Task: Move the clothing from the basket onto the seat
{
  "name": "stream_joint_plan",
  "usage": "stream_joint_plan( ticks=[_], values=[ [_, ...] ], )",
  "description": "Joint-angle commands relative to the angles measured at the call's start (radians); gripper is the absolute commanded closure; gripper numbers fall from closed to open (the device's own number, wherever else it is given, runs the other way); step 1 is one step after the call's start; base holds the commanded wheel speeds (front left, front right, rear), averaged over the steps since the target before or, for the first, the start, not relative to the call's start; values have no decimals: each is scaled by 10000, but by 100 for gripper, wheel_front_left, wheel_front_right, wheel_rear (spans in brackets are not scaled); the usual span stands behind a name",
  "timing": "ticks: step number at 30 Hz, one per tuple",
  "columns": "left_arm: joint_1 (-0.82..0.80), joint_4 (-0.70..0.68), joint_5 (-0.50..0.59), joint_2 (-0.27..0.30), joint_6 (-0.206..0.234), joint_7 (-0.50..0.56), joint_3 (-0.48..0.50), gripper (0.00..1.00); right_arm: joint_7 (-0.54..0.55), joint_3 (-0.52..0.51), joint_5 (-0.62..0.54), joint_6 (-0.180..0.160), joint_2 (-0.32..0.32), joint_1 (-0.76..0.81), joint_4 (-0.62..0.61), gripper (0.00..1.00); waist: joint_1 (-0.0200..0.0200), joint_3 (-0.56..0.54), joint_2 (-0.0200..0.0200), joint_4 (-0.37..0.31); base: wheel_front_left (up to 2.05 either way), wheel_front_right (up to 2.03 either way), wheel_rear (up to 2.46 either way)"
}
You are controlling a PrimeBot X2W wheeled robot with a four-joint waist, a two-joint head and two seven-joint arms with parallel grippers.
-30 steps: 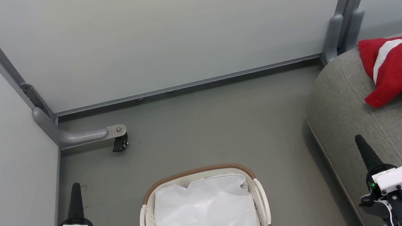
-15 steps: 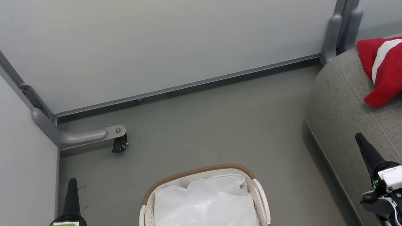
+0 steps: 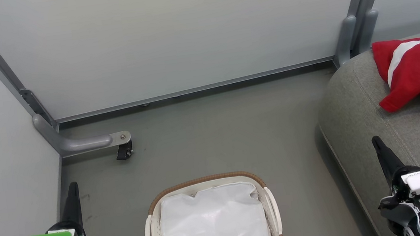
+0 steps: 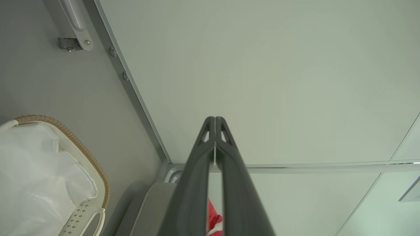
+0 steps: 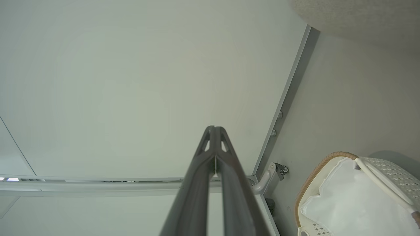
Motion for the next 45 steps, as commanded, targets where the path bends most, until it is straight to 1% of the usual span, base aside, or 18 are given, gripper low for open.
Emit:
stream_joint_plan(
  ticks=[1, 13, 45],
  values=[
    [-165, -74, -231, 56, -72, 61, 75, 100, 79, -38, 233, -6, -61, -147, -70, 100, 0, -1, 0, -3, 0, 0, 0],
    [-208, -122, -947, 60, -94, 265, 185, 100, 280, -104, 1019, -7, -66, -142, -116, 100, 0, -13, 0, -28, 0, 0, 0],
    [-205, -115, -927, 60, -95, 275, 178, 100, 281, -100, 1005, -7, -67, -137, -113, 100, 0, -13, 0, -29, 0, 0, 0]
  ],
)
